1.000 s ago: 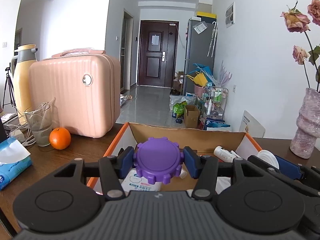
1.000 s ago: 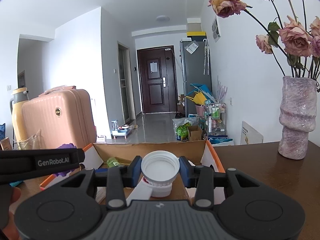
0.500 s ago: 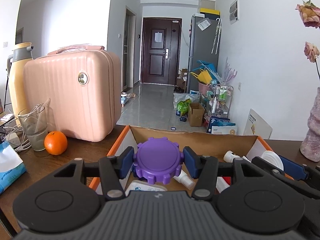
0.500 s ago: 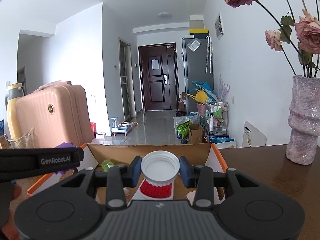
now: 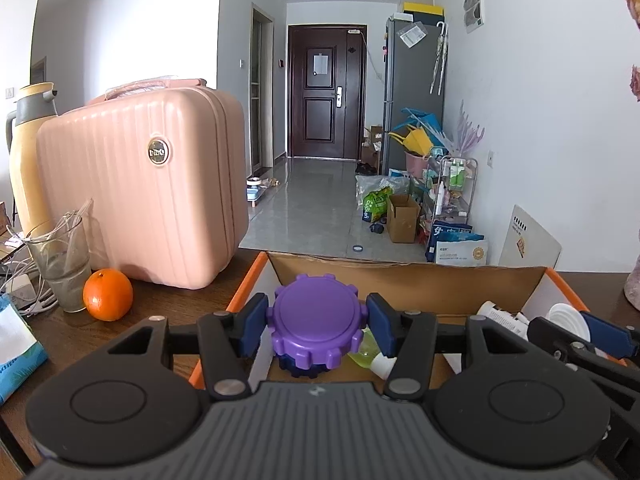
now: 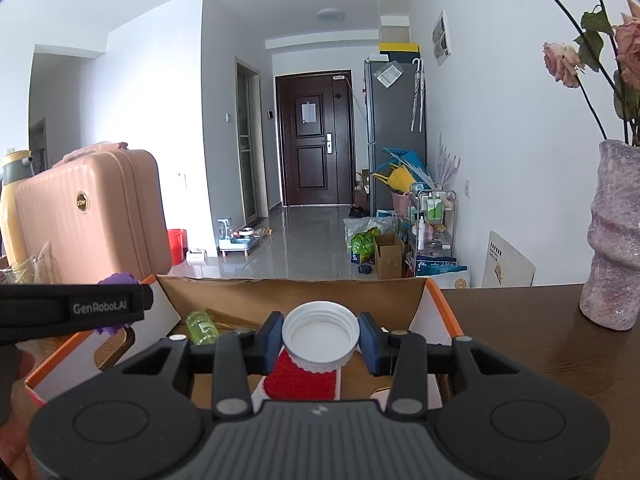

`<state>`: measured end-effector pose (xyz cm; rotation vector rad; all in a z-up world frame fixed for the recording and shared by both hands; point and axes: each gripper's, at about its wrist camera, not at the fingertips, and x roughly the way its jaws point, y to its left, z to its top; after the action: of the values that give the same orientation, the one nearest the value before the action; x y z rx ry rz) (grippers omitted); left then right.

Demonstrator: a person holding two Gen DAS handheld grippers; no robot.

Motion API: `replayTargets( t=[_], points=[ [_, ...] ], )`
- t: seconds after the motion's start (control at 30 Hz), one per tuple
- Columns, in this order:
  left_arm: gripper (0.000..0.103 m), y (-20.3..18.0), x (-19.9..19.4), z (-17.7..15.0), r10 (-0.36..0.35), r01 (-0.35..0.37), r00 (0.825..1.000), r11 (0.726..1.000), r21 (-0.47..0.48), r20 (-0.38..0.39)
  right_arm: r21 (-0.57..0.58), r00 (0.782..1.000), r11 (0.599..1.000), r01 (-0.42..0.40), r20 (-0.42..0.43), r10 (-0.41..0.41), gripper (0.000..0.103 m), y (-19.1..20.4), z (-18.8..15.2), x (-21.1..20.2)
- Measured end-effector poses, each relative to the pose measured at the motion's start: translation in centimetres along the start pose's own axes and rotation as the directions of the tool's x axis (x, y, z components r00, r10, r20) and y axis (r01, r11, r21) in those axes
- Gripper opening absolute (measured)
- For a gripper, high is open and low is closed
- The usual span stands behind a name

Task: Organize rigid objects
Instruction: 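Release the purple cap into the box with left tool while right tool drops the white cap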

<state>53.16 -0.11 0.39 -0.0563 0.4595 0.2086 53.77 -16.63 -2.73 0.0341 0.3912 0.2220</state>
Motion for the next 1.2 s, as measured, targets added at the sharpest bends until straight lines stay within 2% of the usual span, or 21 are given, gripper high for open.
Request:
replayTargets(
  t=[0.4, 0.57, 0.6, 0.63, 0.67, 0.7, 0.77, 0.8, 0.9, 1.2],
  points=[
    [0.055, 0.3, 1.2, -0.2, -0.002, 0.003, 0.999, 1.000, 0.015, -0.036, -0.009, 0.999, 1.000, 0.003, -0.046, -0.003, 0.039, -0.3, -0.1, 1.2],
    [0.056, 0.6, 1.2, -0.3, -0.024, 0.024, 0.999, 1.000, 0.004, -0.039, -0.008, 0.998, 1.000, 0.005, -0.061, -0.006, 0.040, -0.3, -0.1, 1.4],
    [0.060, 0.6, 1.2, -0.3, -0.021, 0.021, 0.999, 1.000, 0.006, -0.040, -0.008, 0.998, 1.000, 0.006, -0.067, -0.007, 0.040, -0.3, -0.1, 1.5],
    [0.070, 0.6, 1.2, -0.3, -0.019, 0.019, 0.999, 1.000, 0.009, -0.040, -0.008, 0.998, 1.000, 0.012, -0.069, -0.012, 0.040, -0.3, -0.1, 1.4],
    [0.075, 0.6, 1.1, -0.3, -0.017, 0.017, 0.999, 1.000, 0.011, -0.036, -0.007, 0.997, 1.000, 0.017, -0.069, -0.018, 0.048, -0.4, -0.1, 1.4],
    [0.087, 0.6, 1.0, -0.3, -0.014, 0.014, 0.999, 1.000, 0.013, -0.032, -0.007, 0.998, 1.000, 0.025, -0.066, -0.026, 0.055, -0.4, 0.0, 1.3],
    [0.092, 0.7, 0.8, -0.3, 0.003, -0.002, 1.000, 1.000, 0.019, -0.020, -0.010, 0.998, 0.999, 0.042, -0.049, -0.042, 0.092, -0.5, 0.0, 1.0],
    [0.101, 0.7, 0.7, -0.2, 0.003, -0.003, 1.000, 1.000, 0.018, -0.020, -0.016, 0.998, 0.999, 0.051, -0.038, -0.052, 0.097, -0.4, 0.0, 0.9],
    [0.103, 1.1, 0.6, -0.2, 0.010, -0.010, 1.000, 1.000, 0.006, -0.017, -0.027, 0.997, 0.997, 0.077, -0.023, -0.078, 0.103, -0.4, 0.0, 0.7],
    [0.103, 1.4, 0.6, -0.1, 0.012, -0.012, 1.000, 1.000, -0.004, -0.023, -0.019, 0.996, 0.997, 0.078, -0.030, -0.079, 0.103, -0.5, 0.0, 0.6]
  ],
)
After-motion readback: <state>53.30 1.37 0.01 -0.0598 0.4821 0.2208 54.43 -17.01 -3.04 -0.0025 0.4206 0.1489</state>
